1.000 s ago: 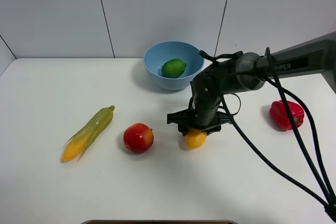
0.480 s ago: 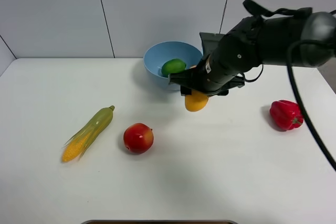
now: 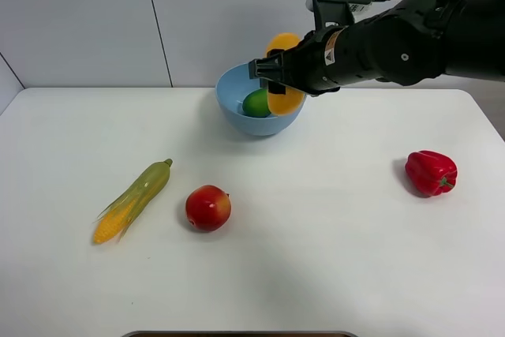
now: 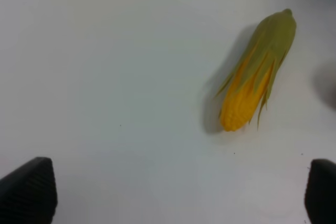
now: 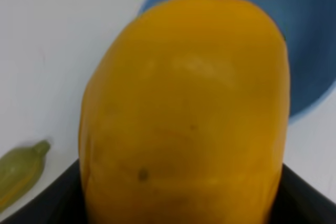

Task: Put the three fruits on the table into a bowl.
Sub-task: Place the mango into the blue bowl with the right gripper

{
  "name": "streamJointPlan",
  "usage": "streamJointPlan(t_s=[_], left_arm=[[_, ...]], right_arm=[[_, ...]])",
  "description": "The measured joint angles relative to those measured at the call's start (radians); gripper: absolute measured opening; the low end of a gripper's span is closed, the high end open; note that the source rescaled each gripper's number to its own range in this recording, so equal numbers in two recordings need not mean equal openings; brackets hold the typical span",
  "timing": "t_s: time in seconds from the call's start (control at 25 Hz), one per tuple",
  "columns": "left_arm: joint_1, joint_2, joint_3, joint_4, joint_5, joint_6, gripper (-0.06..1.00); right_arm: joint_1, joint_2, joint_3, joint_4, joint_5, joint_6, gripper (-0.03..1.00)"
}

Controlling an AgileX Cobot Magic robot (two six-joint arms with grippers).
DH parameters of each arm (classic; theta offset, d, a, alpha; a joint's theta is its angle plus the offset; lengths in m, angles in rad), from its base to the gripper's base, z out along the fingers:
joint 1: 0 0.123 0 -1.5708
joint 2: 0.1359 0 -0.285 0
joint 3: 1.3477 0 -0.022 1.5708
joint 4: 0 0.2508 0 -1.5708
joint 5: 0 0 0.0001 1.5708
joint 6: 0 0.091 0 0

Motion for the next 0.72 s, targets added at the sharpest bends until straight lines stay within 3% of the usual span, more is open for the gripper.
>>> streamJointPlan(t_s=[0.44, 0.72], left_arm=[[0.000, 0.000, 0.000, 0.000, 0.000, -0.001, 1.00], [0.000, 0.000, 0.000, 0.000, 0.000, -0.001, 1.00]], right_arm=[[-0.105, 0.001, 0.000, 0.176, -0.240, -0.354, 0.00], [-0.143, 0.104, -0.082, 0.199, -0.248, -0.417, 0.00]])
